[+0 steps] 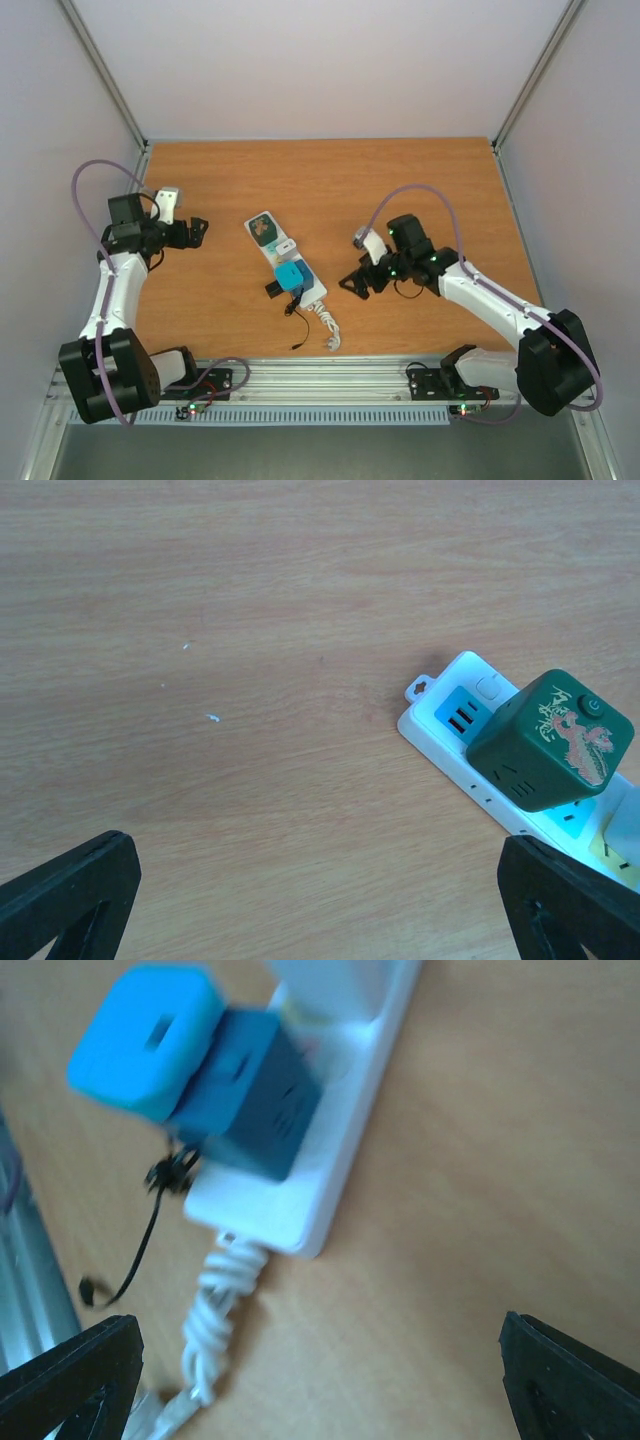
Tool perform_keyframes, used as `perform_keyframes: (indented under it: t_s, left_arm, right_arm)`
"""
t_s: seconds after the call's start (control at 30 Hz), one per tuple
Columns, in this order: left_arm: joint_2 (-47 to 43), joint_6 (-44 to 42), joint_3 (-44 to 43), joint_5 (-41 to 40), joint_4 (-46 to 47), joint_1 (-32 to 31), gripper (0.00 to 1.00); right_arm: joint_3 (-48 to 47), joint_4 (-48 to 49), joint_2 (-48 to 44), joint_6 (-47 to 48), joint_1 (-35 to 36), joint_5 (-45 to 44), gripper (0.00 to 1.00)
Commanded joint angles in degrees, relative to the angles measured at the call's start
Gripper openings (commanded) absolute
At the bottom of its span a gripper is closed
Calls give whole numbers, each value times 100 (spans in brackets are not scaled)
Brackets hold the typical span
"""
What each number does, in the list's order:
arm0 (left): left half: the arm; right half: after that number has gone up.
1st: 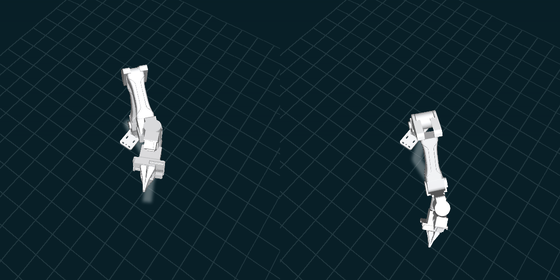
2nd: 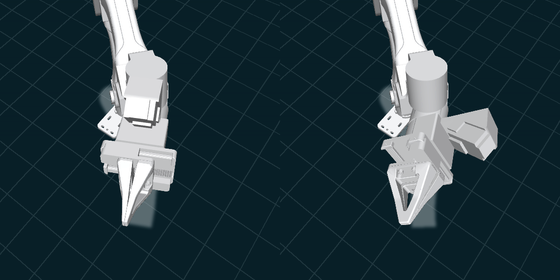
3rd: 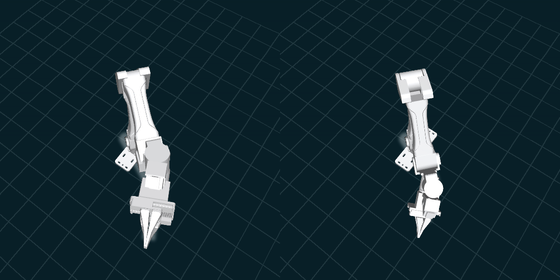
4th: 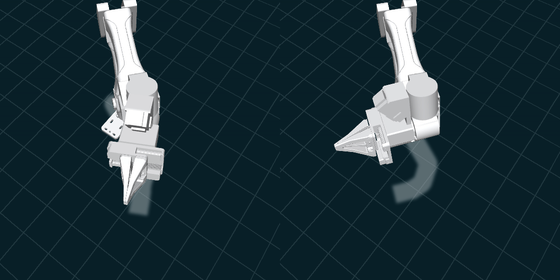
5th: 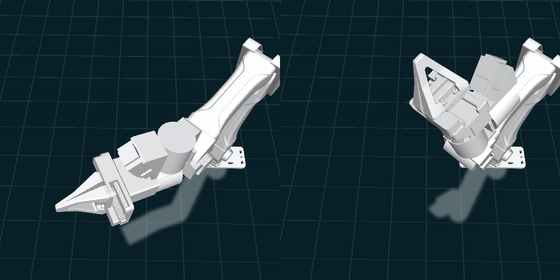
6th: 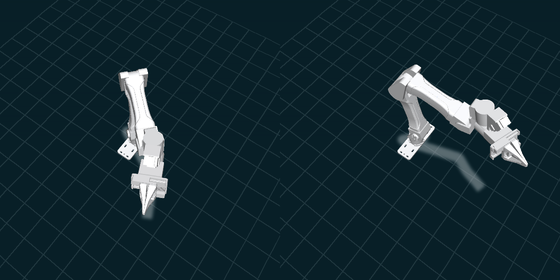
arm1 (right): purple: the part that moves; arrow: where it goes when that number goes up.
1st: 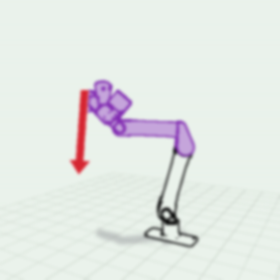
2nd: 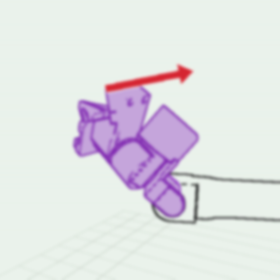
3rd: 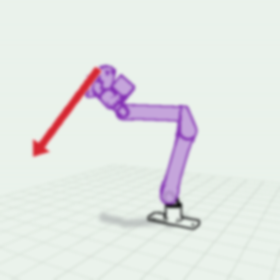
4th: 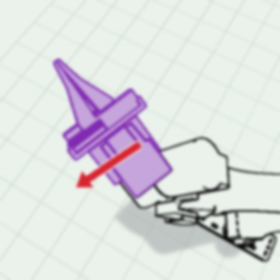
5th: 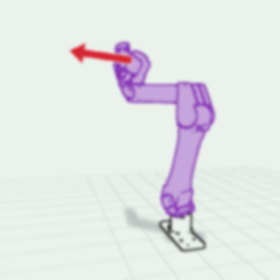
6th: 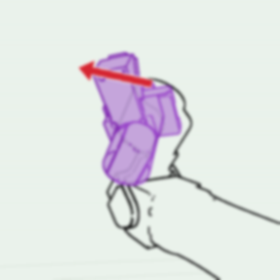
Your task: Pull the plug off the socket
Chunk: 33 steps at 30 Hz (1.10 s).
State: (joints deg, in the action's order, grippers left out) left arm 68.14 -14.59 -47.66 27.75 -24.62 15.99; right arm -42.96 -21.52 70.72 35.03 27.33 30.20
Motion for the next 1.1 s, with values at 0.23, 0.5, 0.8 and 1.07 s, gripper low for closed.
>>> perform_keyframes:
  t_s: [0.23,0.5,0.8,1.07]
  left_arm:
    - [-265,-129,46,196,312,-43,100]
    - [-310,-81,55,231,308,-43,100]
    - [-391,-87,114,100,291,-43,100]
    - [-459,-10,259,71,452,-43,100]
  right_arm:
    - [638,-367,-189,787,1511,-770,95]
    - [736,283,354,397,2387,-1387,81]
    - [651,1157,1162,-57,2725,-2279,63]
    - [616,1432,1591,-138,2672,-2757,41]
